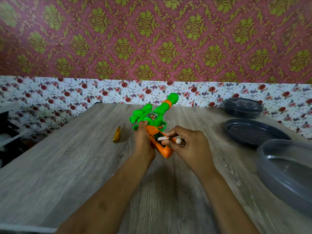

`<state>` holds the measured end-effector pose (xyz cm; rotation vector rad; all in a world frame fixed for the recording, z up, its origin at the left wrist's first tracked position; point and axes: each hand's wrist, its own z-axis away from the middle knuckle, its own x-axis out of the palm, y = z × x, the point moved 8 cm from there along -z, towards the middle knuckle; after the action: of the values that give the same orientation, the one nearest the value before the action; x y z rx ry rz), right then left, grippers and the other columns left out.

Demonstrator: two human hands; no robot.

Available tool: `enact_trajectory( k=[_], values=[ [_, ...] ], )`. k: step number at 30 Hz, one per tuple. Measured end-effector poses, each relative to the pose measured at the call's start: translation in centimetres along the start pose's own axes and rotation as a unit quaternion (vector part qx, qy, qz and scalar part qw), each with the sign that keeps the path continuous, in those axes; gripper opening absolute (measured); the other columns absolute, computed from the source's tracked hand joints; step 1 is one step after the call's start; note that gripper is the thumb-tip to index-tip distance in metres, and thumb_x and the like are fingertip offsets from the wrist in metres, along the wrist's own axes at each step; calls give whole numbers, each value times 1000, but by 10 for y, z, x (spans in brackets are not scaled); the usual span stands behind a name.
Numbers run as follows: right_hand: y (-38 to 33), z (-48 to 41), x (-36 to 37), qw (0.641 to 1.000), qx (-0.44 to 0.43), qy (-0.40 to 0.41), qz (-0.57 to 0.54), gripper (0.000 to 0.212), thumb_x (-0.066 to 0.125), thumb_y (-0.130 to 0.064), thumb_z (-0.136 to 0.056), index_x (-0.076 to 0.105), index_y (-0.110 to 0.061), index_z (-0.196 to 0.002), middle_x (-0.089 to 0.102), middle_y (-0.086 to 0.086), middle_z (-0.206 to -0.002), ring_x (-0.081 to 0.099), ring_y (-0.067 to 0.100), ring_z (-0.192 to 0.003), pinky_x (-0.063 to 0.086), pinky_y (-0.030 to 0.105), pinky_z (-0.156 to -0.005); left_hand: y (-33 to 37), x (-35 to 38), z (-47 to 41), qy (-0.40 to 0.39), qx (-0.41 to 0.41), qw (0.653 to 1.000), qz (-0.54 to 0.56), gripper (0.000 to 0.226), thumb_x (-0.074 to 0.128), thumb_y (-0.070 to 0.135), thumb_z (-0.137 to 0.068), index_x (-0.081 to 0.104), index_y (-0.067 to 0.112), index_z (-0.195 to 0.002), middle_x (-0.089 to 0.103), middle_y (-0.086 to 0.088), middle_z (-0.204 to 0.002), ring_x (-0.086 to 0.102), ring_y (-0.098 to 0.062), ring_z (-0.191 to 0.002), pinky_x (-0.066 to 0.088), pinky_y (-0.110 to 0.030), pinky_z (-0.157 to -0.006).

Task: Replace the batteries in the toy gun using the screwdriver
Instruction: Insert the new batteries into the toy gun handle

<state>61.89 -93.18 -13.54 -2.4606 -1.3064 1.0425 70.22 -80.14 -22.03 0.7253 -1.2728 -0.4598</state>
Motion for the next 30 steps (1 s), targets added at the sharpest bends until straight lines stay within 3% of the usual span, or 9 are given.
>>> enact_trajectory(
  k=[4,7,11,16,20,23,25,28,30],
  values=[
    [-13,0,-4,996,-76,21,52,18,70,-32,-68,75,-23,-83,74,-7,-76,69,13,-63,54,27,-54,1,0,-3,-6,17,1000,-8,23,42,24,-95,54,8,-105,66,-17,-90,63,-28,-74,52,-35,-72],
    [-13,1,-1,992,-90,10,83,21,69,-32,-69,76,-23,-86,75,-5,-78,70,14,-65,55,25,-55,0,-5,-6,7,19,1000,-7,33,44,25,-94,53,4,-117,65,-22,-101,64,-29,-77,53,-35,-70],
    [6,2,16,991,0,-121,54,36,48,-45,-76,74,-32,-96,75,-7,-87,66,16,-77,44,23,-62,2,-8,-5,46,27,999,-4,37,48,21,-92,49,3,-124,64,-21,-98,65,-23,-59,54,-28,-53],
    [19,2,15,991,85,-100,-25,4,75,-26,-74,73,-29,-74,68,-13,-73,59,3,-69,41,21,-62,-1,-9,-6,43,25,999,-13,40,51,24,-90,49,8,-127,63,-23,-116,65,-31,-76,55,-36,-64],
    [40,6,18,962,214,-97,-140,28,82,-20,-65,58,-18,-79,55,-12,-74,49,1,-69,38,15,-60,-3,-9,-5,51,18,998,-18,39,54,26,-88,50,10,-123,65,-20,-112,67,-31,-77,55,-42,-71],
    [57,20,33,906,346,-152,-192,46,80,-16,-68,47,-13,-98,45,-7,-81,42,3,-72,37,16,-57,-3,-7,0,53,23,998,-24,35,53,20,-90,48,8,-122,63,-19,-101,64,-21,-54,54,-28,-51],
    [64,28,43,870,404,-184,-213,52,80,-13,-69,41,-14,-104,43,-3,-84,40,5,-70,32,21,-54,-7,-6,3,50,25,998,-34,34,55,19,-88,48,6,-120,63,-21,-98,62,-21,-55,51,-25,-47],
    [66,33,46,849,433,-215,-214,70,81,-24,-52,37,-18,-106,42,-4,-87,39,5,-70,27,22,-50,-11,-2,6,33,26,997,-66,30,57,23,-86,51,9,-112,58,-11,-81,55,-19,-61,46,-28,-54],
    [64,32,45,850,424,-224,-218,72,81,-24,-52,36,-19,-109,43,-5,-89,40,4,-71,27,21,-50,-6,2,6,23,48,995,-82,23,57,22,-88,52,12,-108,56,-9,-80,54,-19,-62,46,-29,-56]
  ],
)
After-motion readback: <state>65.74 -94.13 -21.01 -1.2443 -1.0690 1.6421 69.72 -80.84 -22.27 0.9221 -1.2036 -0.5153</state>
